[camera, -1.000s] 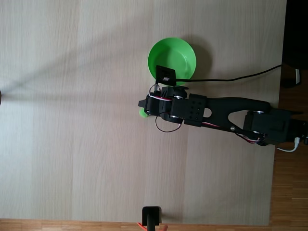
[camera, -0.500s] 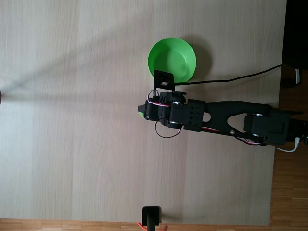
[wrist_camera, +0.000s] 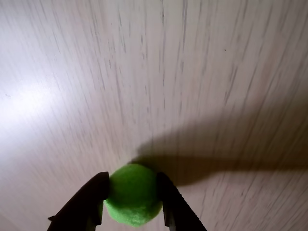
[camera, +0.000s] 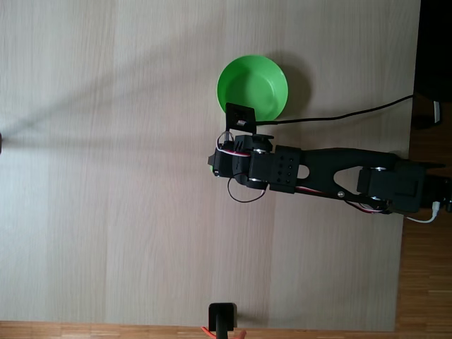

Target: Grasp a green pompom and put it in the green bowl.

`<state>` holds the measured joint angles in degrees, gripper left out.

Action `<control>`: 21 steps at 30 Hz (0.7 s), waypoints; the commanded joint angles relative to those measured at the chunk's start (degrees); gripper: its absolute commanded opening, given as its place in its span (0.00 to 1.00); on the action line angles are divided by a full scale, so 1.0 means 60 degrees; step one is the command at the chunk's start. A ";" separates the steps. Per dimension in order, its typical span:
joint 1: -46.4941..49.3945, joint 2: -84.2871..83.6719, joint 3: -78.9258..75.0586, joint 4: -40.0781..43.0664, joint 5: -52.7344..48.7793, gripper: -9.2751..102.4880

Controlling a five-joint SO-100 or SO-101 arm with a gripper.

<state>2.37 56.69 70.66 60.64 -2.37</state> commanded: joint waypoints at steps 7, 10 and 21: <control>0.0015 0.0249 -0.0396 0.0029 -0.0044 0.18; 0.0029 0.0249 -0.0396 0.0029 -0.0044 0.18; 0.0571 0.0791 -0.0381 0.0029 -0.0073 0.18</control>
<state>5.62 56.95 70.66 60.64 -2.46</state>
